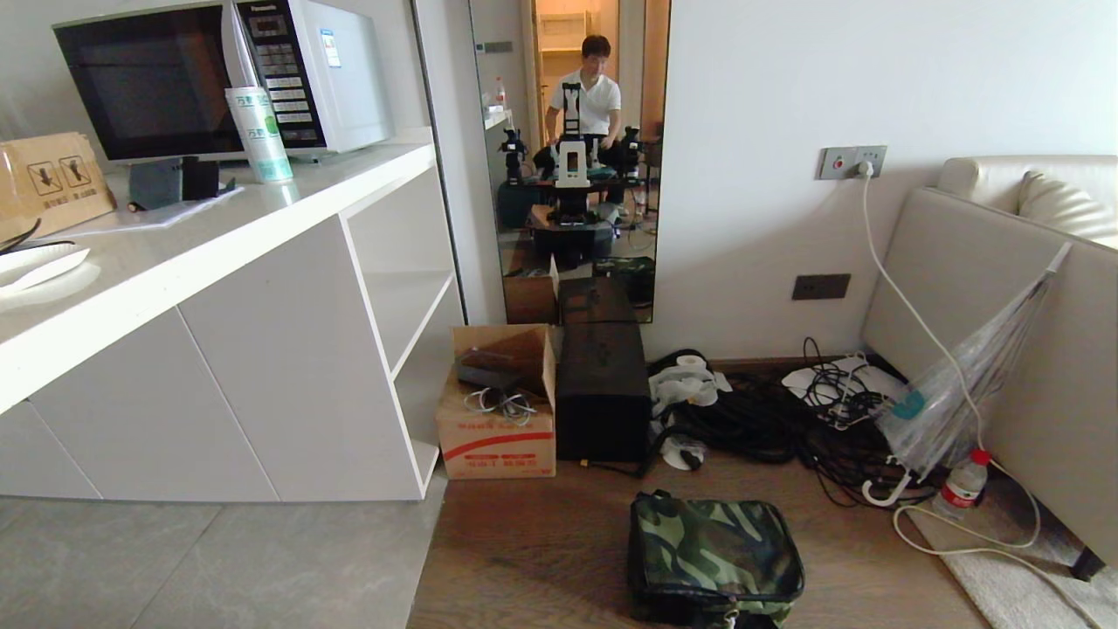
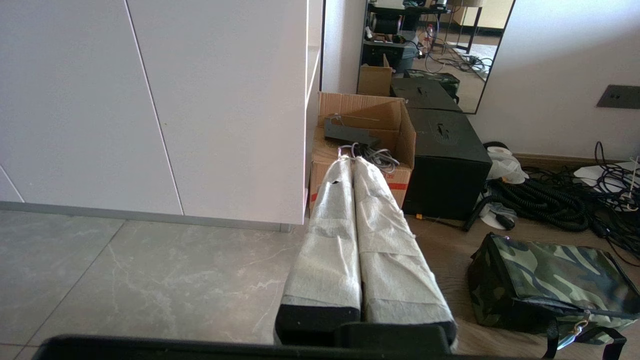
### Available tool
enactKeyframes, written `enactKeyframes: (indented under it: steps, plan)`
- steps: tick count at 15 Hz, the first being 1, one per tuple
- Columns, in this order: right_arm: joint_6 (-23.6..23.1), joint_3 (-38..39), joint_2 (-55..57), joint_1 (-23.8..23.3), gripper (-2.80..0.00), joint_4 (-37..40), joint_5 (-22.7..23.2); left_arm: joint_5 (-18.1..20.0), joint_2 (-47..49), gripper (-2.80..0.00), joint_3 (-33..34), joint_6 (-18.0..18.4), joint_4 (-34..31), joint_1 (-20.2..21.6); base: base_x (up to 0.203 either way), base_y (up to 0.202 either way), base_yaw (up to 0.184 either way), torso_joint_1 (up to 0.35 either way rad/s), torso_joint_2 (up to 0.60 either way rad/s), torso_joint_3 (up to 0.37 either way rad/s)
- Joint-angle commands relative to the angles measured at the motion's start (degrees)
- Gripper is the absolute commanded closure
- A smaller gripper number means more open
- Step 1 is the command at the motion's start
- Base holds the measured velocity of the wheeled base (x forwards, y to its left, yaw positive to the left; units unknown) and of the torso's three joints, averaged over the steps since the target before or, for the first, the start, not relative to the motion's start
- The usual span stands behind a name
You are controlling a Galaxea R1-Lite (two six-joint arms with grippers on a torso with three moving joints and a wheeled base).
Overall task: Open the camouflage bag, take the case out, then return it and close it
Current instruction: Open the top of the storage box
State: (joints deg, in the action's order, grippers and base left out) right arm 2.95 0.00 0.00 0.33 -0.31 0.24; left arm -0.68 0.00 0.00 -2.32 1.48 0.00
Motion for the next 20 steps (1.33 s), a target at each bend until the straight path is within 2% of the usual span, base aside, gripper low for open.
enactKeyframes:
  steps: [1,20]
  plan:
    - [0.1,0.1,0.0,0.0,0.0,0.0,0.0,0.0,0.1,0.0,0.5,-0.1,0.0,0.0,0.0,0.0,0.0,0.0,0.0,0.0]
    - [0.0,0.0,0.1,0.0,0.0,0.0,0.0,0.0,0.0,0.0,0.5,0.0,0.0,0.0,0.0,0.0,0.0,0.0,0.0,0.0]
